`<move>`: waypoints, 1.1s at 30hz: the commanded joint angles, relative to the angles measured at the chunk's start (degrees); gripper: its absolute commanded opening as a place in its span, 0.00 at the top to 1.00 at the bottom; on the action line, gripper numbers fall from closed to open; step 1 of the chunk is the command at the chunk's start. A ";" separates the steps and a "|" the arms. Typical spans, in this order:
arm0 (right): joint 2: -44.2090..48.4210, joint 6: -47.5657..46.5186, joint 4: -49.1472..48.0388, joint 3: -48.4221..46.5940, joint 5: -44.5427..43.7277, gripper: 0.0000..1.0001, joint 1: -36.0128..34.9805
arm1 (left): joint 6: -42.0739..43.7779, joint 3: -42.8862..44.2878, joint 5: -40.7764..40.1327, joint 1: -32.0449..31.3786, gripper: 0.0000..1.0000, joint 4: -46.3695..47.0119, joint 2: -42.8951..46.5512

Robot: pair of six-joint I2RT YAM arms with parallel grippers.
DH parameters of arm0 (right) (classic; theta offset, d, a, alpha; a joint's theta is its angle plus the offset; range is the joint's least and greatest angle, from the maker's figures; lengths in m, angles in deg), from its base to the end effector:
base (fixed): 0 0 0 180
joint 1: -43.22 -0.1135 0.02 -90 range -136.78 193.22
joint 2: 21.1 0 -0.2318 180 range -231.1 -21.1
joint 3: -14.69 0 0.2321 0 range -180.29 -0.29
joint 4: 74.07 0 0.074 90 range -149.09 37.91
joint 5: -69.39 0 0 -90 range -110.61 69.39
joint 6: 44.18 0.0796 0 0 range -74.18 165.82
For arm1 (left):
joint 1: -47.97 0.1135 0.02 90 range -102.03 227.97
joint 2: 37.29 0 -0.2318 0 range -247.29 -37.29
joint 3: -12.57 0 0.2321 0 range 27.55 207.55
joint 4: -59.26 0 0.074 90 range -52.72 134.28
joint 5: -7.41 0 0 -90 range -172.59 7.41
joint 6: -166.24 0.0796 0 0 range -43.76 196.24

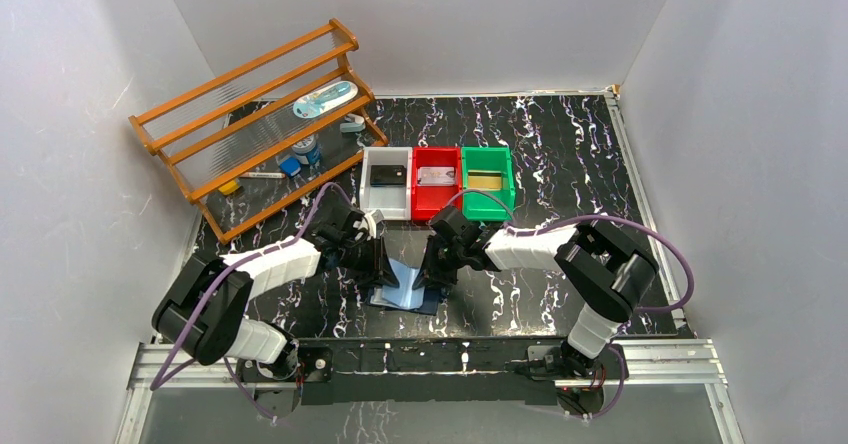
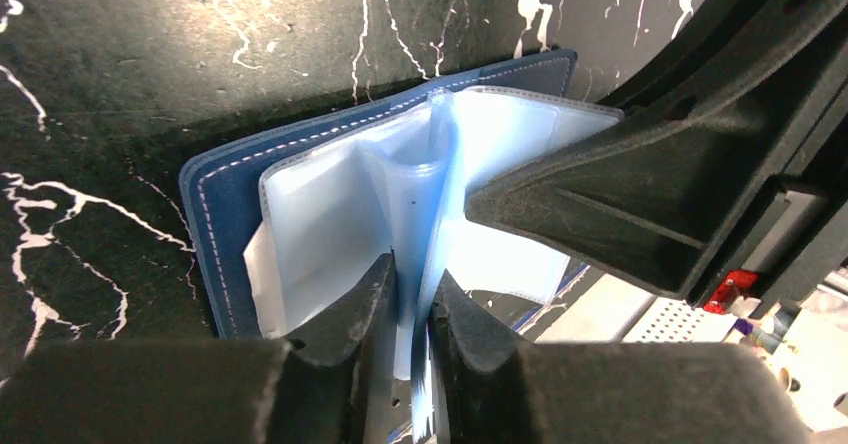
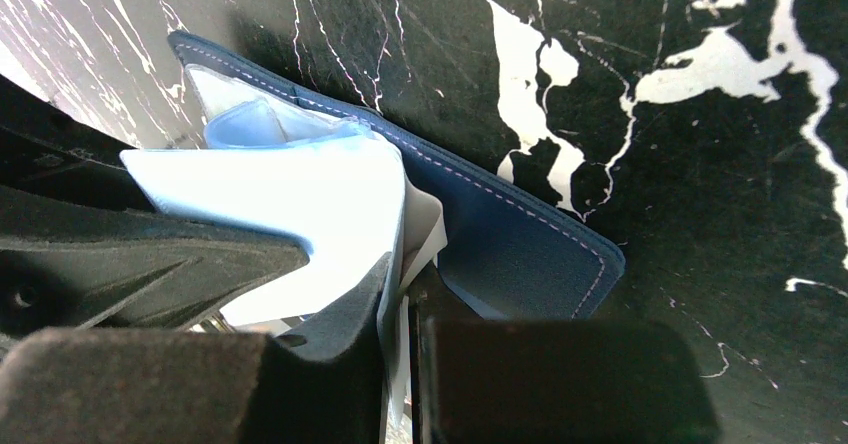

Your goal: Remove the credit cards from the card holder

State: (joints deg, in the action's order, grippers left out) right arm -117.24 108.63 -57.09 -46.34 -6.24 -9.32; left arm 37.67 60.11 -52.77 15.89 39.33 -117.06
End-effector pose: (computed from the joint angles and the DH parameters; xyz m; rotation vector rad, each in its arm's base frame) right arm 0.1835 0.2720 0.0913 0.1308 2.8190 1.0083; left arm 0.2018 -0.1732 0.1049 0.0925 2.6886 -1.1130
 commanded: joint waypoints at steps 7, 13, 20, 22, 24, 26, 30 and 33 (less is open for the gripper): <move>1.80 -0.65 1.23 -0.19 -2.84 0.83 -0.22 | 1.05 1.86 -4.47 -0.32 1.00 -5.10 4.93; 3.05 -1.50 4.08 -1.19 -5.06 0.82 -0.20 | 5.50 6.04 -12.93 -0.69 1.00 -13.50 5.70; 3.12 -2.11 5.81 -2.11 -6.07 0.82 -0.12 | 9.54 10.49 -18.55 -2.14 0.73 -20.70 6.27; 3.60 -2.31 6.96 -2.19 -6.88 0.82 0.09 | 10.26 12.09 -21.60 -2.25 0.68 -22.63 8.38; 3.97 -2.55 7.66 -2.12 -7.47 0.82 0.24 | 11.66 13.82 -24.32 -2.26 0.66 -24.82 9.42; 4.19 -2.89 8.38 -2.27 -7.96 0.82 0.48 | 12.90 15.86 -27.32 -2.23 0.64 -27.68 9.60; 4.65 -3.92 10.11 -3.01 -8.56 0.78 0.86 | 13.35 15.58 -31.13 -2.27 0.50 -29.76 10.40; 5.90 -5.09 11.49 -3.91 -8.77 0.69 0.85 | 11.75 12.62 -26.82 -2.21 0.48 -26.37 9.70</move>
State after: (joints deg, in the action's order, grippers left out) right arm -114.18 106.24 -49.66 -47.49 -12.63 -8.86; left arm 49.63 75.19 -80.18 13.93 14.19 -107.64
